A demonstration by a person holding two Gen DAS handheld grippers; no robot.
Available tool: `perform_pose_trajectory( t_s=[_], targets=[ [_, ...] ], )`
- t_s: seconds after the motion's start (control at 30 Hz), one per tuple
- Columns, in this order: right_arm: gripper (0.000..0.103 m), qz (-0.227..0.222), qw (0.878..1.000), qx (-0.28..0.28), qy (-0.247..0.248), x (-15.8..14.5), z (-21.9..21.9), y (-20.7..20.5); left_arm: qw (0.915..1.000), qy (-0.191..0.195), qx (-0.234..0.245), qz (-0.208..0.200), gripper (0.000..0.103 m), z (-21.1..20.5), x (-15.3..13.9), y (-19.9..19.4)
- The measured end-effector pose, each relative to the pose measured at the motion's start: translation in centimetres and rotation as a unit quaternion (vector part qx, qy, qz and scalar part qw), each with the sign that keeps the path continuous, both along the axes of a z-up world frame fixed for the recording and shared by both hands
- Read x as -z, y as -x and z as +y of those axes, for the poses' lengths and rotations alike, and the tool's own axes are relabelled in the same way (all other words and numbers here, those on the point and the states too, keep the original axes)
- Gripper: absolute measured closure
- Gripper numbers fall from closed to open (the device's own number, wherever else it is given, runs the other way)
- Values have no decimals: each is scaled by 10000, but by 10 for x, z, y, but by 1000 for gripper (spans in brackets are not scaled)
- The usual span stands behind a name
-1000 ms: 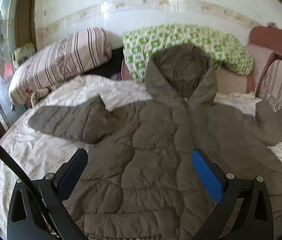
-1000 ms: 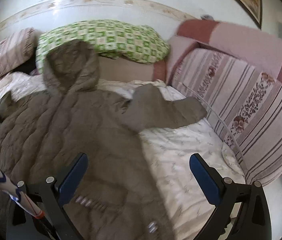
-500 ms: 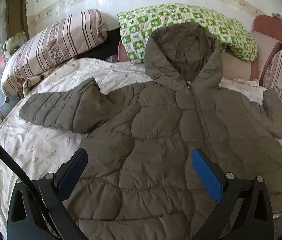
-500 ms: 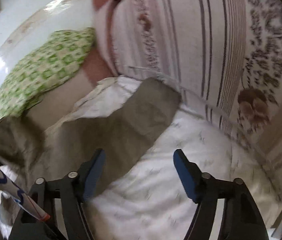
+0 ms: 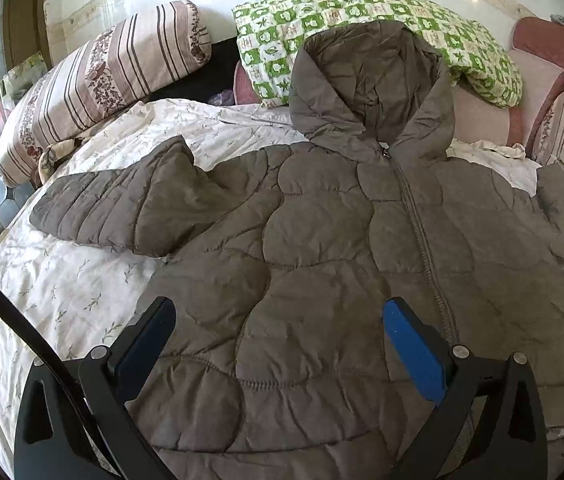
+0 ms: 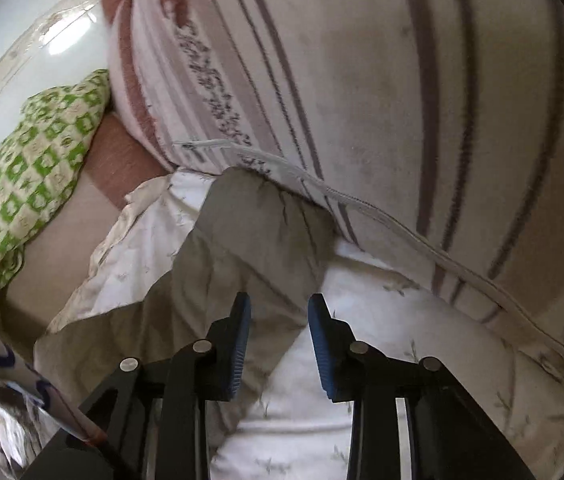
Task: Fold large clothes
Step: 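Close the right tool on the sleeve cuff, then fold the held sleeve across the jacket chest with the right tool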
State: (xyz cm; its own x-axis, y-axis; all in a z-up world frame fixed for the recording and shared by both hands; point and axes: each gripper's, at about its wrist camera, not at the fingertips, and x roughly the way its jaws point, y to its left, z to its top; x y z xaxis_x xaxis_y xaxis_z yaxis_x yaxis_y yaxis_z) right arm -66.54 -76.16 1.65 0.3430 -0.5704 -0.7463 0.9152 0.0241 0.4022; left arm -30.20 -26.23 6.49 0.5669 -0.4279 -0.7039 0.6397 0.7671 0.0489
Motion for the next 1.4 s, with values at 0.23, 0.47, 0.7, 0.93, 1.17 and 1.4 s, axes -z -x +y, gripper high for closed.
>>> perform_pose_trajectory(
  t_s=[0.23, 0.47, 0.7, 0.93, 1.17, 1.4],
  targets=[
    [66, -14, 9998, 206, -58, 22, -27, 3, 10000, -19, -24, 48, 0, -3, 4, -5],
    [92, 177, 9993, -262, 194, 14, -26, -16, 9999, -140, 26, 66, 0, -8, 11, -5],
    [93, 353, 9931, -1, 1122, -65, 31, 3, 10000, -8, 35, -38, 0, -1, 2, -1],
    [93, 324, 9831, -11, 1800, -166, 78, 20, 9998, 177, 41, -52, 0, 8, -11, 3],
    [93, -32, 9710, -790, 2258, -230, 148, -26, 9992, 401, -87, 6, 0, 22, -25, -2],
    [93, -418, 9461, -2111, 2420, -244, 241, -119, 9985, 482, -253, -3, 0, 41, -30, -10]
  ],
)
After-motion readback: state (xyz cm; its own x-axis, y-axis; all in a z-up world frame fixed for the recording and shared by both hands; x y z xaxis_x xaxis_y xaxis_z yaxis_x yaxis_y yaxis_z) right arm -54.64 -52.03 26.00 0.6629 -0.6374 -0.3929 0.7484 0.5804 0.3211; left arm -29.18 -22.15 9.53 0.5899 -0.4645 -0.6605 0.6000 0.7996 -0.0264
